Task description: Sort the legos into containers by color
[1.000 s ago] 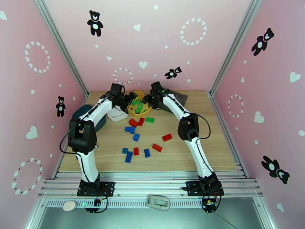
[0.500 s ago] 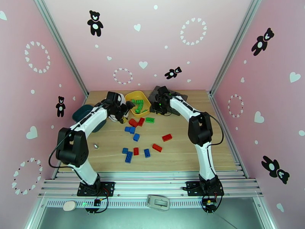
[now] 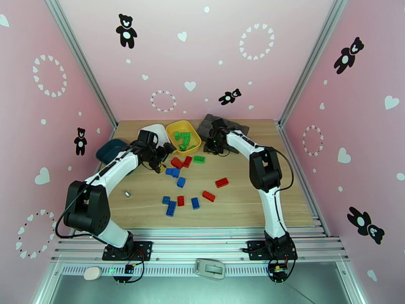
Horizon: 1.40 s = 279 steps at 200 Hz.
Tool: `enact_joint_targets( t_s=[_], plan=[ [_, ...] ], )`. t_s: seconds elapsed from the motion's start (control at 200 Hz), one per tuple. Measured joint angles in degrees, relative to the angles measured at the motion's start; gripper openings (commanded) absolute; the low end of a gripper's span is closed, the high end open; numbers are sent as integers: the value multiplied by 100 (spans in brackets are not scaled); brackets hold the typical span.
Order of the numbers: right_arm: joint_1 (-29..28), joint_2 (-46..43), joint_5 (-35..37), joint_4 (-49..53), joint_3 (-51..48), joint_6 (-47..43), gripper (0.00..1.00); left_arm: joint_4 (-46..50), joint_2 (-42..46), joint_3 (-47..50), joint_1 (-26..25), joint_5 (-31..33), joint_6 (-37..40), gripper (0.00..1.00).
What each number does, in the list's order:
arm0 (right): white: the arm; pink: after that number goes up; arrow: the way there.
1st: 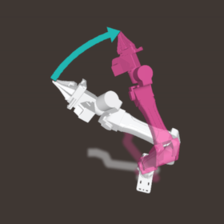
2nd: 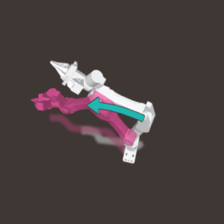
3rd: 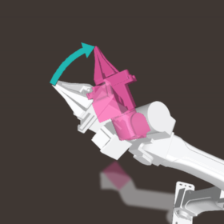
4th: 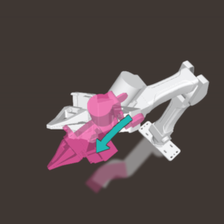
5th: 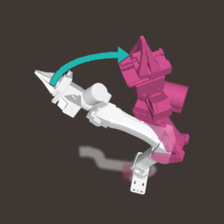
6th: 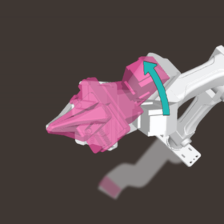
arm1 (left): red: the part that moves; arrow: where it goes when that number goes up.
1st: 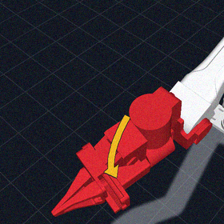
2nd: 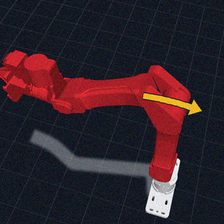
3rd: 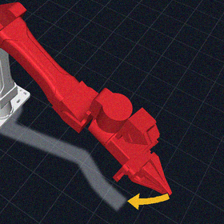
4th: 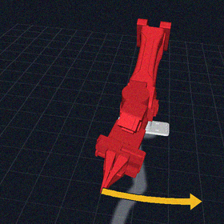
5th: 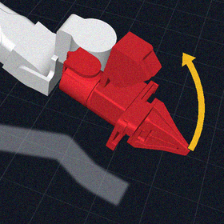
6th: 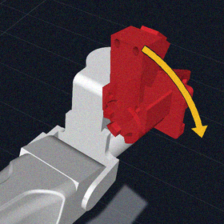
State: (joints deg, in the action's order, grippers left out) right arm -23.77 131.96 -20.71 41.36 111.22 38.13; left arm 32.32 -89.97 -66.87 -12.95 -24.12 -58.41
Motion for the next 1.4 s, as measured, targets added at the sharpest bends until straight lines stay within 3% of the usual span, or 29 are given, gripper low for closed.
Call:
enact_joint_targets(
  t_s=[0.536,0.891,0.966,1.166,1.396],
  plan=[
    [-68,426,-219,114,343,48,17,7,160,197,-39,101,-35,96],
    [-330,-22,-107,-109,-750,26,18,-7,160,232,-70,101,-35,96],
    [-446,-170,-52,-109,-1010,26,24,-22,164,267,-70,101,-35,96],
    [-800,-439,267,-9,-1217,15,50,-20,186,332,-70,103,-33,97],
    [-1327,-562,815,396,-782,87,62,-2,341,332,-70,229,-24,97]
  ],
)
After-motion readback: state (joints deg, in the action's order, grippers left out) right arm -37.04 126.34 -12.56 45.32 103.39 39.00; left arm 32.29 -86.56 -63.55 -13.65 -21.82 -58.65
